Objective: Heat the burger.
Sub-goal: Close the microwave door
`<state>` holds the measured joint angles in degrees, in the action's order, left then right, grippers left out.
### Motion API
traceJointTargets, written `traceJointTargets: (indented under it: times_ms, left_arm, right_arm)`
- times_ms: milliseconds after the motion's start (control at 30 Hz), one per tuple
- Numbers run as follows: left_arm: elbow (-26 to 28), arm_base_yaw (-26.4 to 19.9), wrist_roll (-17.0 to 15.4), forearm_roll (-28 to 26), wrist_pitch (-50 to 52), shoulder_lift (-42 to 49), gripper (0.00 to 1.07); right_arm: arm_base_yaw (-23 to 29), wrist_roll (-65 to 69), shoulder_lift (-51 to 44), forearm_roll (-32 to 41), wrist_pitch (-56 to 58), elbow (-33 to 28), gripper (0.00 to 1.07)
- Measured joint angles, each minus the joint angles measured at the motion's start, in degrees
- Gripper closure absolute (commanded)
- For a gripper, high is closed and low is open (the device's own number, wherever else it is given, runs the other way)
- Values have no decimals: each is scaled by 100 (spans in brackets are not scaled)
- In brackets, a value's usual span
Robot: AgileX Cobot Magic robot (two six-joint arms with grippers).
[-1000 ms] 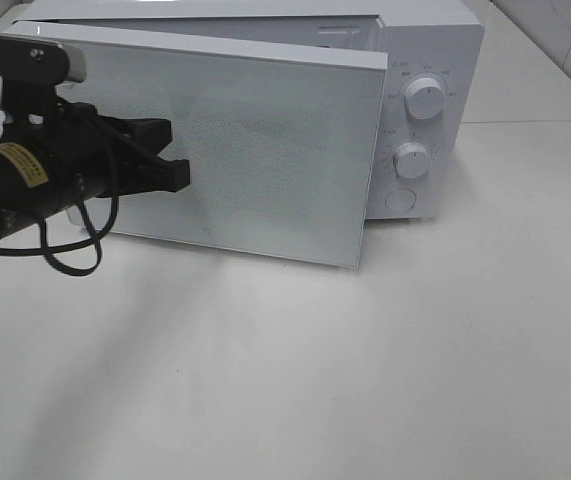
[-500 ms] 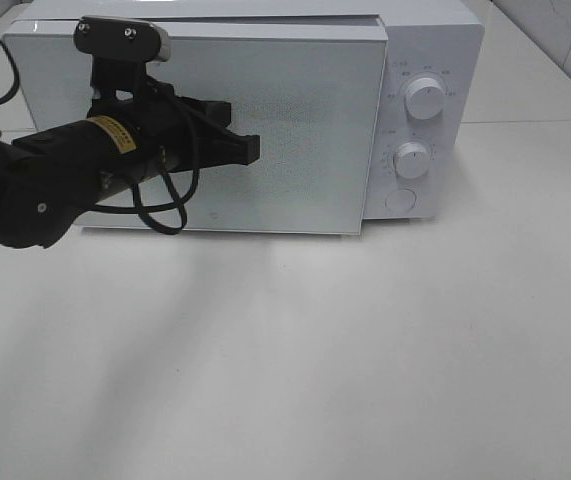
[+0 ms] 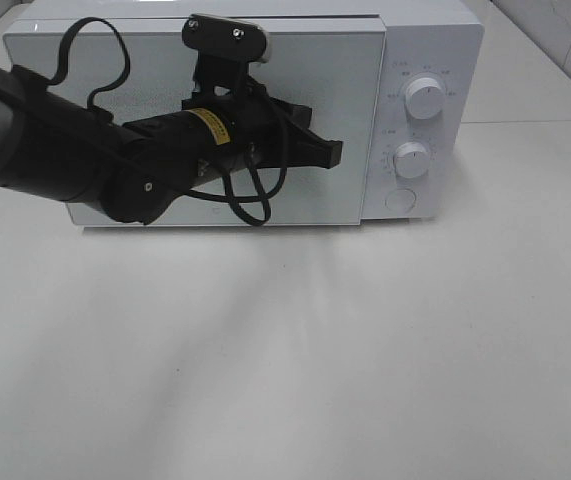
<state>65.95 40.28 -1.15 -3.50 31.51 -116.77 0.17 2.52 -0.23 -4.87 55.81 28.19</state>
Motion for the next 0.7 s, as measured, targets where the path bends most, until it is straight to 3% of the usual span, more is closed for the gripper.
traceJointTargets:
  times_ms: [333,700]
  left_arm:
    - [796,155,52,-46,-464,-441,107]
    - [1008,361,40,-286,-854,-435,107]
  right_arm:
    - [0,0,0,0,0,0,38]
    - [0,0,0,0,0,0,38]
